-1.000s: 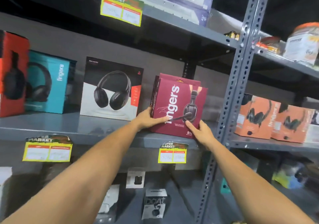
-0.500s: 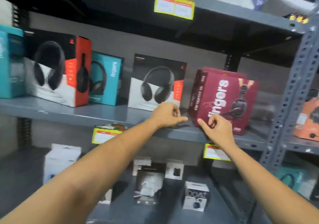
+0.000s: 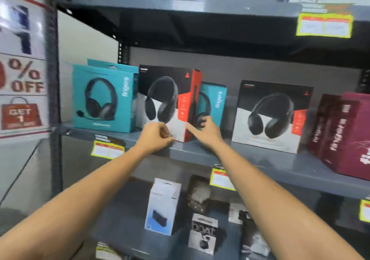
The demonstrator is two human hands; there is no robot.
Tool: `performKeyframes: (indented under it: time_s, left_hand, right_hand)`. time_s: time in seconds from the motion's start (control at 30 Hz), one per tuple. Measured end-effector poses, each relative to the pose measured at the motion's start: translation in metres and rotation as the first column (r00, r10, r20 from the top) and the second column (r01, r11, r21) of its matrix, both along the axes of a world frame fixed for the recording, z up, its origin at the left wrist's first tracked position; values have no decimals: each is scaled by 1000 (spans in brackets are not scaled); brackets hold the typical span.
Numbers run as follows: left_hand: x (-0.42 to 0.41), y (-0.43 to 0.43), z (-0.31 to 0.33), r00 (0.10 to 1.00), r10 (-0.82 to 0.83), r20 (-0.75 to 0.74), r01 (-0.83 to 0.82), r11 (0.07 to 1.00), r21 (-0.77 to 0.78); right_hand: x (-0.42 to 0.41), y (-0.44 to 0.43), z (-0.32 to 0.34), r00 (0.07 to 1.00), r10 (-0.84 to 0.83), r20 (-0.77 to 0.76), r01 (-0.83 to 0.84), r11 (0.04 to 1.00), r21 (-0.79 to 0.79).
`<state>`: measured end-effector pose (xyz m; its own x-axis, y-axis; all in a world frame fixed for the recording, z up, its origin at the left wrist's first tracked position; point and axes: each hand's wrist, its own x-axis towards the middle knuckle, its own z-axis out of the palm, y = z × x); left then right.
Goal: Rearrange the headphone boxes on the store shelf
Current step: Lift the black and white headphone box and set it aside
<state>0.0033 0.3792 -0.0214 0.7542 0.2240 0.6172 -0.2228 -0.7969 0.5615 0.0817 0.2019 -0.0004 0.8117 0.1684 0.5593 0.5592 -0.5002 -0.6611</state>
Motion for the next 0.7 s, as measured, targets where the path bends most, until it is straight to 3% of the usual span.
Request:
performKeyframes:
  time_s: [0.17,0.3,0.47,0.53,0.63,0.7]
  left_hand:
    - [1,29,-2,999,-42,33,45,994,-99]
    - [1,38,5,987,-65,145,88,983,-160]
    - [4,43,16,932,-2,362,77,979,-191]
    - [11,43,18,952,-90,291,169,951,-259]
    - [22,43,16,933,-359,9,344,886,-311]
    - [29,42,16,924,-382,-26,353,875,-332]
  right_hand:
    - [16,45,4,999,-9,-50,8,1000,-15]
    - [12,13,15,997,49,-63,-52,998,-44]
    - [-9,-70,3,925,328,-193,-269,923,277]
    - [-11,-87,-1,896,396,-201,-308,880,363]
    - [-12,-90,-5,905,388,-173,-302,873,383]
    - [-13,-87,-5,932,334,-142,-265,893,365]
